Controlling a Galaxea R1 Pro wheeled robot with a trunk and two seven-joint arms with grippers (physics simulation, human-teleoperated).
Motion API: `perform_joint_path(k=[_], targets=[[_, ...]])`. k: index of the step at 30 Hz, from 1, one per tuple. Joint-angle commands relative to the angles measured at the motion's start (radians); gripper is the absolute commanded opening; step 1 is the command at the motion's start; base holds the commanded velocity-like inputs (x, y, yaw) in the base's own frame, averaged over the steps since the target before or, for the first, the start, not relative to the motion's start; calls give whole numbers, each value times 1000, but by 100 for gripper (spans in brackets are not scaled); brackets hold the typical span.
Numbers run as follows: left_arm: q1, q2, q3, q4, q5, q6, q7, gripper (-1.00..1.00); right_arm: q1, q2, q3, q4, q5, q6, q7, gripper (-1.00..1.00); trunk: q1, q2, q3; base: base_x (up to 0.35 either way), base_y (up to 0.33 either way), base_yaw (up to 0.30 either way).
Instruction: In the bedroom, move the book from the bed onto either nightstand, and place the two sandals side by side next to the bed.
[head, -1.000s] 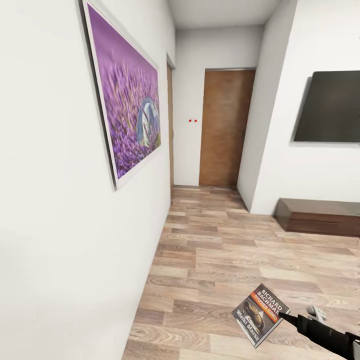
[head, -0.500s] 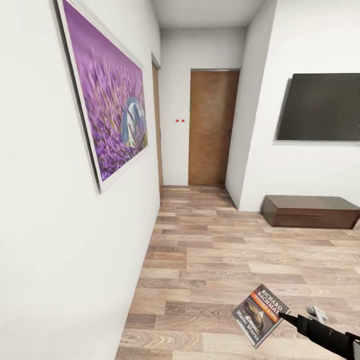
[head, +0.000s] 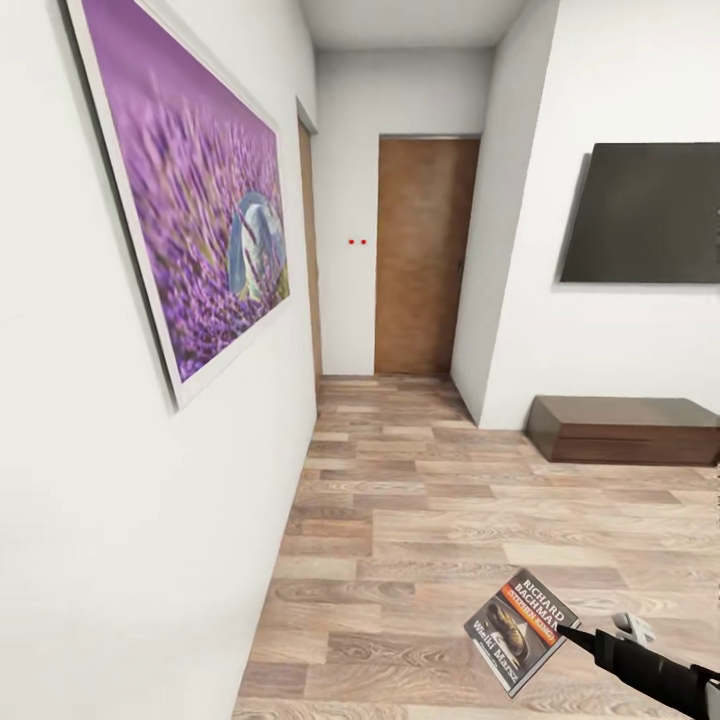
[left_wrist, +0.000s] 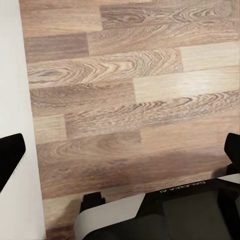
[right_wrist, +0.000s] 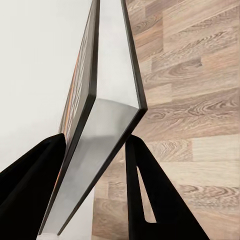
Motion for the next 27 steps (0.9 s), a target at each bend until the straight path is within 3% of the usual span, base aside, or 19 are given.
perform_joint_path(k=[1,11,27], targets=[[-1,0,-4,1,-7,-5,2,100,-2,0,4,3,-10,10,5,-100,1,-1,-1,196,0,-146],[-1,0,-3,1,-7,-5,2,100,-2,0,4,3,-10,10,5,-100,1,-1,-1,55,0,-169],[-1,0,-4,1,-7,-5,2,100,-1,0,4,3,-10,10,5,-100,1,-1,-1,302,0,-6]])
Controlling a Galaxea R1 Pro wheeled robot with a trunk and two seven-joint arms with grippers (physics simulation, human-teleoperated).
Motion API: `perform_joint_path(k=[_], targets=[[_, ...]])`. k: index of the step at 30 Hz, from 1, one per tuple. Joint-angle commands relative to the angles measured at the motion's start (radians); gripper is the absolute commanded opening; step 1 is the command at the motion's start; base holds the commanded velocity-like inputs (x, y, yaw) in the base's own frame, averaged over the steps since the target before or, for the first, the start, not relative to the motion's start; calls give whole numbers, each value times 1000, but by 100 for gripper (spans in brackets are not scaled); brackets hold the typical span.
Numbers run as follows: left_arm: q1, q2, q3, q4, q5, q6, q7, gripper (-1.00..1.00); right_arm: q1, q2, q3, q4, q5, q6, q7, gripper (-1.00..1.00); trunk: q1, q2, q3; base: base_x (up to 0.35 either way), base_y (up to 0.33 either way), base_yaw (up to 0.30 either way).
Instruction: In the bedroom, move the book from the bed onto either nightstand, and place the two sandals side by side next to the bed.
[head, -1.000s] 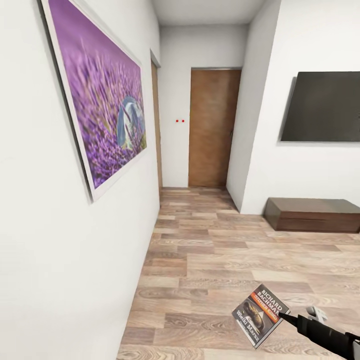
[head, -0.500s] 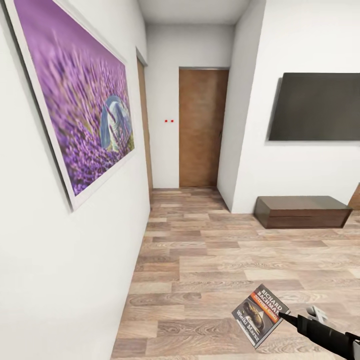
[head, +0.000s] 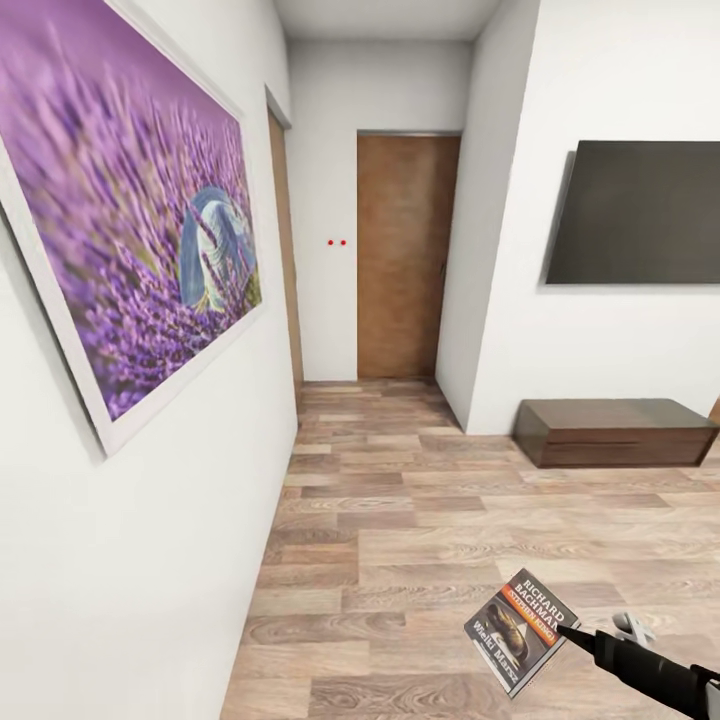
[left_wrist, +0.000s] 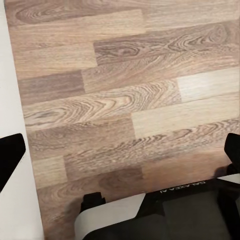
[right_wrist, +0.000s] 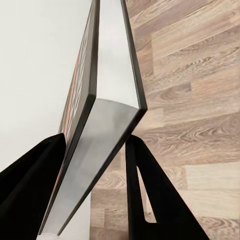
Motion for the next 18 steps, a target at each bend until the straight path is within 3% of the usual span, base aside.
perform_joint_path(k=[1,6,18], targets=[[-1,0,-4,1,-7,-5,1,100,-2,0,2,2,-11,10,5,-100,1,-1,-1,328,0,0],[-1,0,-5,1,-7,-4,1,100,-2,0,2,2,-11,10,5,-100,1,-1,-1,328,0,-21],[-1,0,-5,1,-7,-4,1,100,-2,0,2,2,-11,10,5,-100,1,-1,-1,328,0,-120]])
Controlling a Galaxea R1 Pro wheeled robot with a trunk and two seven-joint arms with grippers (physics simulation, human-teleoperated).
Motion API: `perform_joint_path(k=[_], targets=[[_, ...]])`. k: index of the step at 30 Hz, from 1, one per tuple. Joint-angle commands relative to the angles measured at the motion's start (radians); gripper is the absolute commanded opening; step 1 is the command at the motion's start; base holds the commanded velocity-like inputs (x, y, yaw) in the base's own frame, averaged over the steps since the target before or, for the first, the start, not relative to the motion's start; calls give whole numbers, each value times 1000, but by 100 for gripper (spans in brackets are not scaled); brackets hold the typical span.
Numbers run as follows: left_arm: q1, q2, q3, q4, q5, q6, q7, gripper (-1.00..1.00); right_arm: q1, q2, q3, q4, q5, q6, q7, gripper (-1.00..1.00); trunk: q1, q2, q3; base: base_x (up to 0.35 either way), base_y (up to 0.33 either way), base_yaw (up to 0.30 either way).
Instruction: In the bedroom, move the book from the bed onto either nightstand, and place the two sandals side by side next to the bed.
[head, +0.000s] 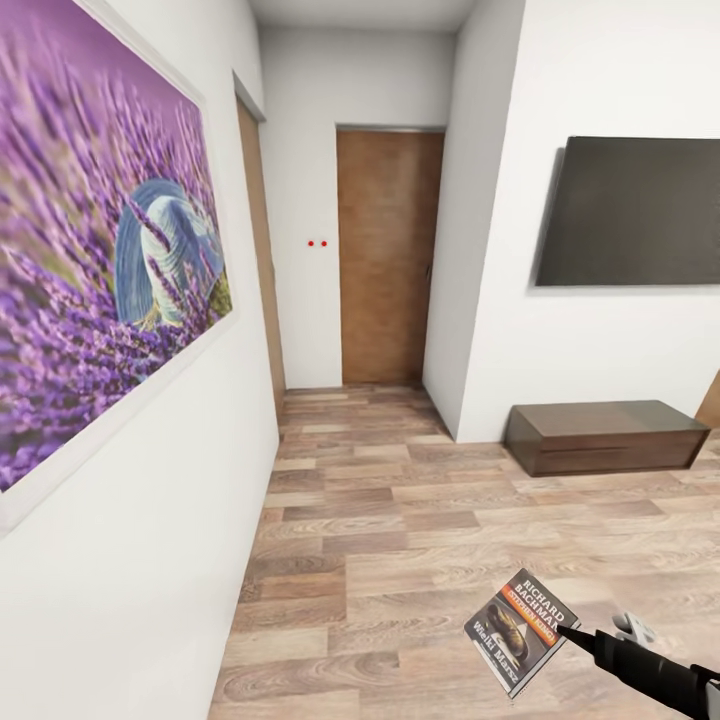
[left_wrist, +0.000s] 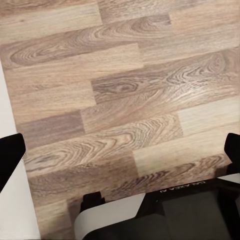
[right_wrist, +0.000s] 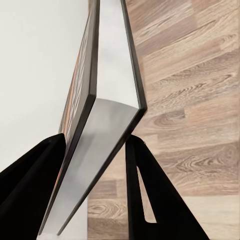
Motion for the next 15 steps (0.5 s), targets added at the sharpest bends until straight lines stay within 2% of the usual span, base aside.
perform_joint_path(k=[1,9,15], targets=[[-1,0,-4,1,-7,-5,2,100,-2,0,0,2,-11,10,5,-100,1,-1,-1,328,0,-19],[-1,-1,-4,1,-7,-5,2,100,-1,0,0,2,-11,10,5,-100,1,-1,-1,328,0,-99],[-1,-1,-4,1,-7,-4,1,100,-1,0,0,2,-11,10,5,-100,1,-1,-1,328,0,-24]])
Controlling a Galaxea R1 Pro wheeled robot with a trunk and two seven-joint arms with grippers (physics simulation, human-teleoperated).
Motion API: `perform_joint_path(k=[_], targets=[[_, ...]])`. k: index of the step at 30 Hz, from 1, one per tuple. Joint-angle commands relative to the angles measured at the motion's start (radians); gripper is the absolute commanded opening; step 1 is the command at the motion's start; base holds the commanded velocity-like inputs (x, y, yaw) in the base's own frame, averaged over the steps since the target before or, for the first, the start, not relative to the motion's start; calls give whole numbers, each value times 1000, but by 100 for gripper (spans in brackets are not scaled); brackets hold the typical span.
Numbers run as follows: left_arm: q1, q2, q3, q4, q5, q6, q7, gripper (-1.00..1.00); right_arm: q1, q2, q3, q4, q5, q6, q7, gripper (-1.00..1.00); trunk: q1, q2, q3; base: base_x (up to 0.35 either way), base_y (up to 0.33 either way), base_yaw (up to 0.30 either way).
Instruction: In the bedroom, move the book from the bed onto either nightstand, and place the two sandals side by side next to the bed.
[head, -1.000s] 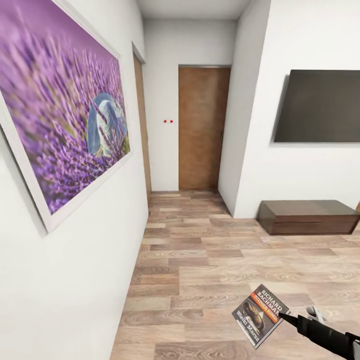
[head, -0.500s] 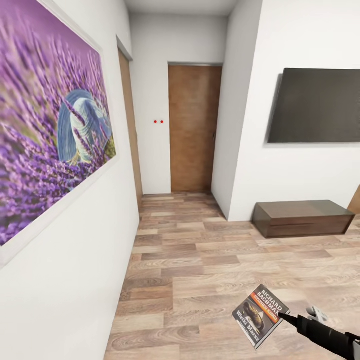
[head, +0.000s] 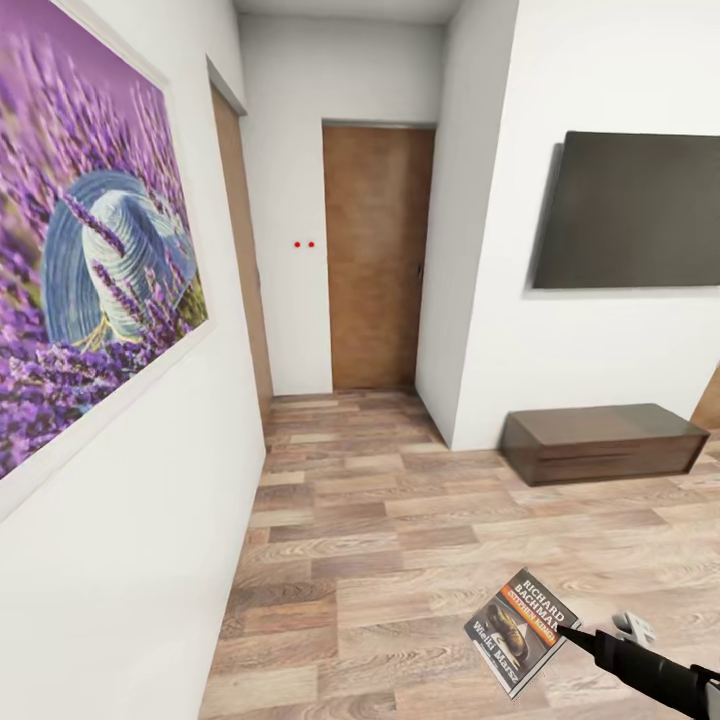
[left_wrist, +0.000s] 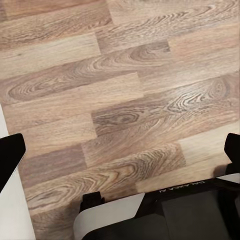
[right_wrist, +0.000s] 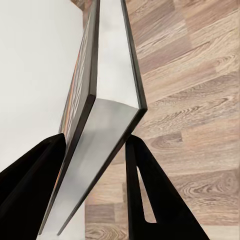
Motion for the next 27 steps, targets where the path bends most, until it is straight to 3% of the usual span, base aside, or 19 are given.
perform_joint_path(k=[1,8,27], targets=[[-1,0,-4,1,-7,-5,2,100,-1,0,0,2,-11,10,5,-100,1,-1,-1,328,0,-11],[-1,0,-4,1,-7,-5,2,100,-1,0,0,2,-11,10,5,-100,1,-1,-1,320,0,-177],[-1,0,-4,1,-6,-5,2,100,-1,0,0,2,-11,10,6,-100,1,-1,-1,312,0,-279]])
